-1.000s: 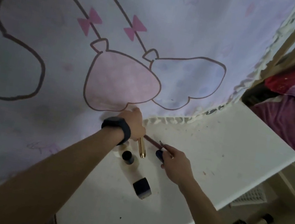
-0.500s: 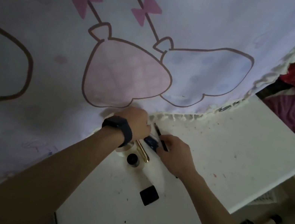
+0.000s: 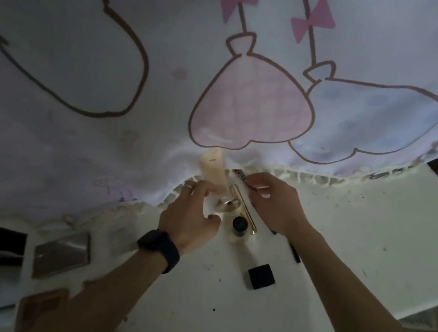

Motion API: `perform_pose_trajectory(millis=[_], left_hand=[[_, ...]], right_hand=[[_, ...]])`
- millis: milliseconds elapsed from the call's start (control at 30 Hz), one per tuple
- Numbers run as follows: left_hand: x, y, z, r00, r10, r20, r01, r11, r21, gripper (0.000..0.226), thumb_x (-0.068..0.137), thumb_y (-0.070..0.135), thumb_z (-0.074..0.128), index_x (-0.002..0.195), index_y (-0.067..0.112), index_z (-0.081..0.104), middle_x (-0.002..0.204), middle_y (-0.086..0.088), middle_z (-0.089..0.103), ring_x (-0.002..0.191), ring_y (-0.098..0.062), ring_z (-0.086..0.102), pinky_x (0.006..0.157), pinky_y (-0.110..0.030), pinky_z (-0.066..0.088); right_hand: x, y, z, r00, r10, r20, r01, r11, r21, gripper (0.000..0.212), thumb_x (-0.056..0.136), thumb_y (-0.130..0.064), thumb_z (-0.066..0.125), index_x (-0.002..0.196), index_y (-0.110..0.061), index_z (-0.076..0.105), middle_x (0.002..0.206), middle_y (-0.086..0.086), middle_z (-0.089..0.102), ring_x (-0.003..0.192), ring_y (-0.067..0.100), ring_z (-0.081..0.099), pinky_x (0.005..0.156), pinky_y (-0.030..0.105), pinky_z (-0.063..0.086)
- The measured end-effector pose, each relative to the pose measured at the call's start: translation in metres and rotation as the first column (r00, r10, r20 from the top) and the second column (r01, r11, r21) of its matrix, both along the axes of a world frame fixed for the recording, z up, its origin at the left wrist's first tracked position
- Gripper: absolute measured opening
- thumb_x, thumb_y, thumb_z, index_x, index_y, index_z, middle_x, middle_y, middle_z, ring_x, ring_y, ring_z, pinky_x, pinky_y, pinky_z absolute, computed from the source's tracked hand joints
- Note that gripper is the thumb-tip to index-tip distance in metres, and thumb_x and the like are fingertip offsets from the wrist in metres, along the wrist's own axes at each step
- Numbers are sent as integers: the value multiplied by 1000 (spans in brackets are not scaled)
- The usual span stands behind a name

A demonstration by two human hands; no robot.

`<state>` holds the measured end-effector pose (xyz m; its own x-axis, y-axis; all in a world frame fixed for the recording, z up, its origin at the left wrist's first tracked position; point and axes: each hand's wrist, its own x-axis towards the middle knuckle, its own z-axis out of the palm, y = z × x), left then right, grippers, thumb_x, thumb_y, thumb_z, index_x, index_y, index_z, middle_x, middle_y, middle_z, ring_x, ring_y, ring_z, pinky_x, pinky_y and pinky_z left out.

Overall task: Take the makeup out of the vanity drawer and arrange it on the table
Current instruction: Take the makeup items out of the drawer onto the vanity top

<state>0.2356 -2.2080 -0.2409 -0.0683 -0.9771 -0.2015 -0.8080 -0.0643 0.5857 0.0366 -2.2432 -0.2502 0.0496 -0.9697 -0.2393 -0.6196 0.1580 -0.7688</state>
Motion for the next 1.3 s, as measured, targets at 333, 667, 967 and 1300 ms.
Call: perform_pose_trajectory(millis=[333,667,967,1300], left_hand=[[23,-13,-20,977,-170,129,179,982,-65,38,98,44,54,132,31,49,111,5,67,85,-16,62,73,-33,52],[64,-12,-19,972,-147,185,163,984,-73,33,98,36,56,129,25,51,112,3,66,96,-17,64,72,-28,48],[64,-6,-17,969,-165,184,180,981,-66,34,97,41,56,126,23,52,111,0,63,92,-19,62,77,-38,54],[55,-4,-19,978,-192,82,196,980,-43,34,95,42,59,128,33,56,104,7,67,88,-14,62,77,-37,54]], right_hand=[[32,-41,-7,999,31,-15,-30,996,83,35,91,-35,67,125,-26,66,114,-15,66,113,11,62,82,9,37],[65,-56,-11,970,242,-22,-240,969,56,43,82,-30,79,122,-29,64,102,-15,69,97,8,63,72,15,42],[81,-50,-15,938,345,-15,-346,938,-4,53,79,-28,81,124,-46,59,93,-30,61,90,-7,58,73,9,38],[85,-57,7,829,481,-285,-480,874,78,25,82,-37,77,99,-23,66,97,-5,69,91,16,62,75,25,44]])
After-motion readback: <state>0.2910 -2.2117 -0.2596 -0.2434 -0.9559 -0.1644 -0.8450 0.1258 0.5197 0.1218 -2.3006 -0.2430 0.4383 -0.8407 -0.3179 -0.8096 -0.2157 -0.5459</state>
